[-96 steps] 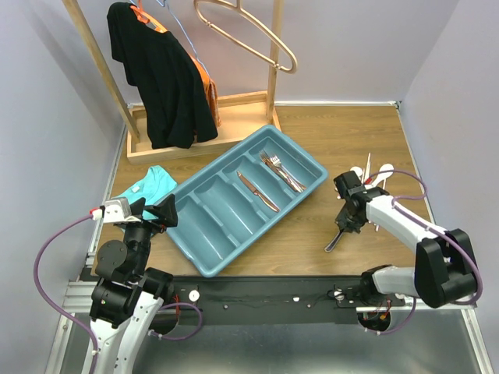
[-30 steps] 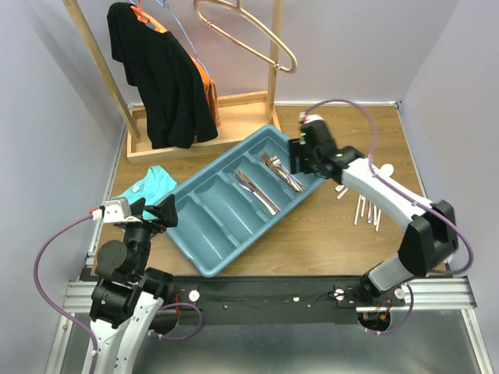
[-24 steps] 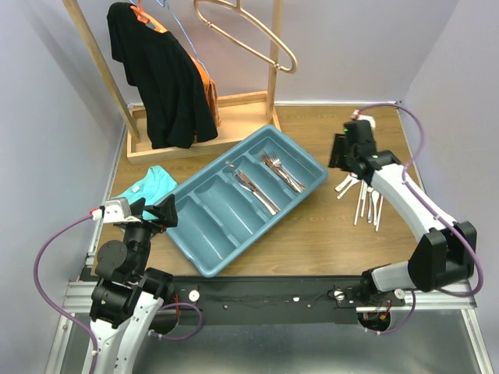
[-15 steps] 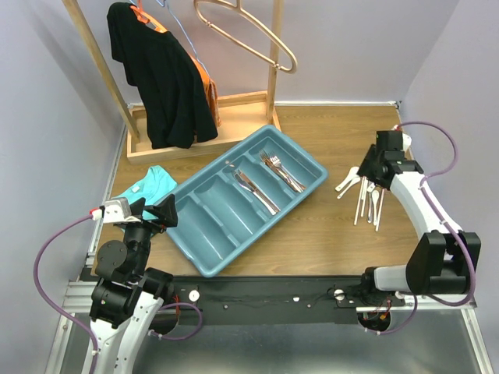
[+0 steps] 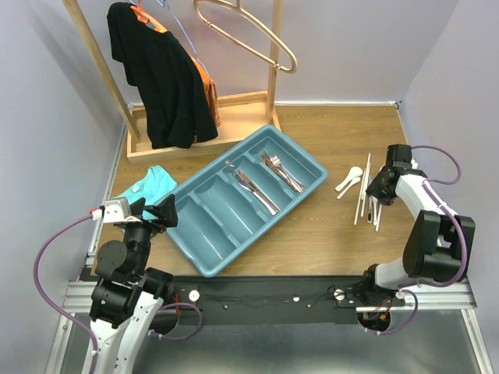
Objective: Sort the eating utensils into containers
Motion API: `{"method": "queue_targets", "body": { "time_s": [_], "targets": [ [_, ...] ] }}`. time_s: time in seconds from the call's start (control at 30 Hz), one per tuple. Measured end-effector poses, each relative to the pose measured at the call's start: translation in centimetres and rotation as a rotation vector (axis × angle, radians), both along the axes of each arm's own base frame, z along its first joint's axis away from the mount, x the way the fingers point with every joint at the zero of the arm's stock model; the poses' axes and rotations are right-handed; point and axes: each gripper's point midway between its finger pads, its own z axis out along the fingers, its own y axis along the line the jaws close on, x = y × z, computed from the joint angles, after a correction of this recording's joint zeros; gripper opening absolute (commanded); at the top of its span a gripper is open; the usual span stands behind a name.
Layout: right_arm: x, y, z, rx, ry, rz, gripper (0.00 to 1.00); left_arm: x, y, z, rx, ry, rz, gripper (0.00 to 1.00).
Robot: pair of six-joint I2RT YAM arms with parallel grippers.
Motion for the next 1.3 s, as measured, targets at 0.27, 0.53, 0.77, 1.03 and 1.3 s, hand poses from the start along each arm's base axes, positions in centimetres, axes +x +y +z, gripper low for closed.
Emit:
{"method": "queue_targets", "body": {
  "time_s": [0.27, 0.53, 0.77, 1.03, 1.3],
  "targets": [
    [0.0, 0.2, -2.6, 0.036, 0.049, 0.001, 0.42, 0.0, 0.0, 0.0, 0.000, 0.000, 0.000, 0.99],
    [0.1, 0.0, -3.8, 0.040, 0.067, -0.004, 0.39, 0.0, 0.0, 0.0, 0.000, 0.000, 0.000, 0.99],
    [0.2, -0.1, -4.6, 0.039, 0.073, 0.005, 0.35, 0.0, 0.0, 0.0, 0.000, 0.000, 0.000, 0.99],
    [0.2, -0.1, -4.7, 0.028, 0.076, 0.037, 0.19, 0.0, 0.0, 0.0, 0.000, 0.000, 0.000, 0.99],
    [0.5, 0.3, -4.7, 0.051, 0.053, 0.066, 0.11, 0.0, 0.0, 0.0, 0.000, 0.000, 0.000, 0.99]
  ]
}}
